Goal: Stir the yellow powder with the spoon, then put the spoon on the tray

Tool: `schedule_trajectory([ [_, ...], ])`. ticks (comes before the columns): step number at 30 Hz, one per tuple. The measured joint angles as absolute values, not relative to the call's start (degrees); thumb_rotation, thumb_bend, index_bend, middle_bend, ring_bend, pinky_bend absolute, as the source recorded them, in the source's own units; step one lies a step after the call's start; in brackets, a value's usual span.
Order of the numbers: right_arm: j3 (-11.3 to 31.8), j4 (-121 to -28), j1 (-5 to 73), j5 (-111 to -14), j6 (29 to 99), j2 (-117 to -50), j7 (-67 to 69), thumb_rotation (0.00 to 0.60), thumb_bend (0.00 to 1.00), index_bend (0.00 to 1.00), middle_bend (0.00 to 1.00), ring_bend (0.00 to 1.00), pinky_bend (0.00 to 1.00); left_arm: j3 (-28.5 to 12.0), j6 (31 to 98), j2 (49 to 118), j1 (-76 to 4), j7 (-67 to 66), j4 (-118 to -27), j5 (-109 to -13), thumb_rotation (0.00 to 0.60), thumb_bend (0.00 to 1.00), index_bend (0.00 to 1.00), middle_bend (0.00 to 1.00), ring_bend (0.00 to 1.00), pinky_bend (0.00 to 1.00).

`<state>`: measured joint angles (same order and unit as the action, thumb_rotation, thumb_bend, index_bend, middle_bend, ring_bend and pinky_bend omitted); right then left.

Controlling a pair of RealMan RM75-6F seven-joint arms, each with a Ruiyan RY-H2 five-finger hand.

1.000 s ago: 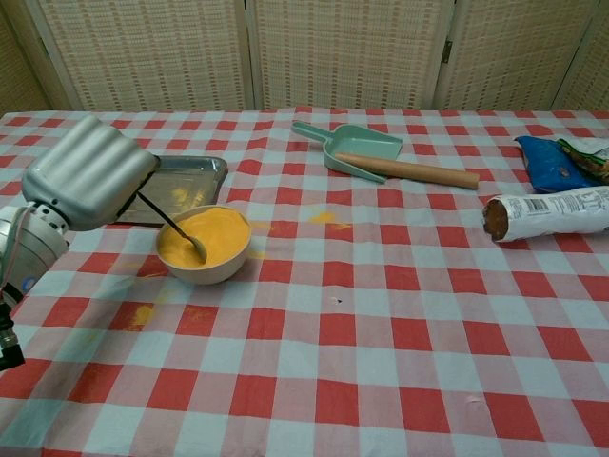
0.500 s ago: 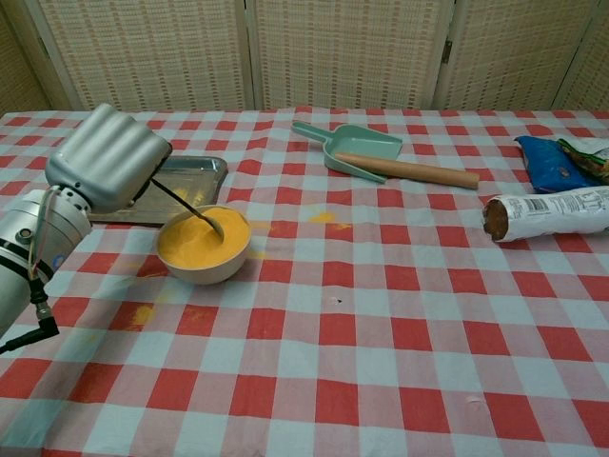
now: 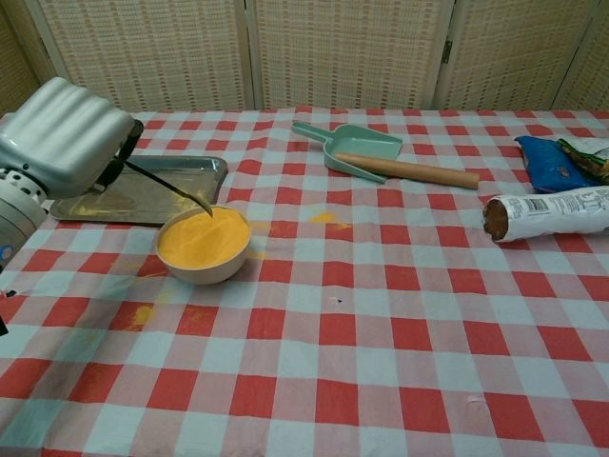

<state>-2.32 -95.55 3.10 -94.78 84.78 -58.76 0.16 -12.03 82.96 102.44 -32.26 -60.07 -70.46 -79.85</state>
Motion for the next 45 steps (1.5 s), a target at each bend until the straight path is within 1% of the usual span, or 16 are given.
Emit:
schedule_trajectory([
  [6,-2.2,-95.5,3.2,-94.5,84.5,-58.9,-0.1,0.600,0.09,0.00,0.00,0.00,0.00,-14.5,82.7,100.8,-32.3,-59.4,-73.0,-76.9,0.600,0.87,0.86,1.00,1.00,1.00],
  [11,-1.7,-95.4,3.4,-92.9,83.6,-59.0,-0.5,0.600,0.09,0.00,0.00,0.00,0.00,-19.9,80.3,100.7,-34.5,-57.3,-69.2,-72.6,0.600,0.87,0.86,1.00,1.00,1.00],
  [14,-1.6,-95.4,3.7,-92.2,82.8,-59.2,-0.9,0.600,0.09,0.00,0.00,0.00,0.00,-21.0,78.6,101.0,-36.0,-55.8,-65.7,-71.1,0.600,0.87,0.86,1.00,1.00,1.00],
  [17,-1.5,-95.4,3.9,-92.0,82.4,-59.4,-1.3,0.600,0.09,0.00,0.00,0.00,0.00,-21.3,76.7,102.0,-37.4,-54.0,-61.6,-70.1,0.600,0.84,0.84,1.00,1.00,1.00],
  [21,-1.2,-95.4,3.9,-91.3,82.4,-59.5,-1.5,0.600,0.09,0.00,0.00,0.00,0.00,-21.6,73.3,104.5,-39.3,-50.5,-53.8,-68.4,0.600,0.79,0.79,1.00,1.00,1.00],
  [26,-0.9,-95.2,4.3,-90.2,81.4,-59.7,-2.1,0.600,0.09,0.00,0.00,0.00,0.00,-21.5,68.6,108.2,-41.7,-46.0,-43.6,-66.9,0.600,0.77,0.72,1.00,1.00,1.00],
  [28,-0.8,-95.2,4.4,-89.9,81.1,-59.9,-2.4,0.600,0.09,0.00,0.00,0.00,0.00,-21.4,66.4,110.0,-42.8,-44.2,-39.2,-66.3,0.600,0.76,0.67,1.00,1.00,1.00],
  [29,-0.7,-95.2,4.4,-89.8,81.0,-59.9,-2.4,0.600,0.09,0.00,0.00,0.00,0.00,-21.3,65.5,110.7,-43.2,-43.4,-37.4,-66.0,0.600,0.74,0.62,1.00,1.00,1.00],
  [32,-0.6,-95.2,4.5,-89.5,80.9,-60.0,-2.7,0.600,0.09,0.00,0.00,0.00,0.00,-21.1,62.9,113.1,-44.6,-40.8,-31.9,-65.4,0.600,0.65,0.41,1.00,1.00,1.00],
  [34,-0.6,-95.2,4.5,-89.3,80.8,-60.1,-2.9,0.600,0.09,0.00,0.00,0.00,0.00,-21.0,61.6,114.5,-45.3,-38.7,-29.1,-65.1,0.600,0.58,0.24,1.00,1.00,1.00],
  [35,-0.6,-95.2,4.5,-89.3,80.7,-60.1,-3.0,0.600,0.09,0.00,0.00,0.00,0.00,-21.0,61.1,114.9,-45.5,-37.8,-28.3,-65.0,0.600,0.56,0.20,1.00,1.00,1.00],
  [37,-0.6,-95.2,4.5,-89.2,80.6,-60.2,-3.2,0.600,0.09,0.00,0.00,0.00,0.00,-21.0,60.0,115.6,-46.0,-36.2,-27.1,-64.6,0.600,0.50,0.07,1.00,1.00,1.00],
  [39,-0.7,-95.3,4.6,-89.3,80.6,-60.2,-3.3,0.600,0.09,0.00,0.00,0.00,0.00,-21.1,59.4,115.7,-46.1,-35.5,-26.9,-64.1,0.600,0.47,0.01,1.00,1.00,1.00],
  [40,-0.7,-95.3,4.6,-89.3,80.6,-60.2,-3.3,0.600,0.09,0.00,0.00,0.00,0.00,-21.1,59.3,115.7,-46.1,-35.1,-27.1,-64.0,0.600,0.47,0.00,1.00,1.00,1.00],
  [45,-0.9,-95.5,4.4,-89.9,81.0,-60.2,-3.2,0.600,0.09,0.00,0.00,0.00,0.00,-21.1,60.2,114.3,-45.4,-32.9,-31.0,-64.2,0.600,0.45,0.00,1.00,1.00,1.00],
])
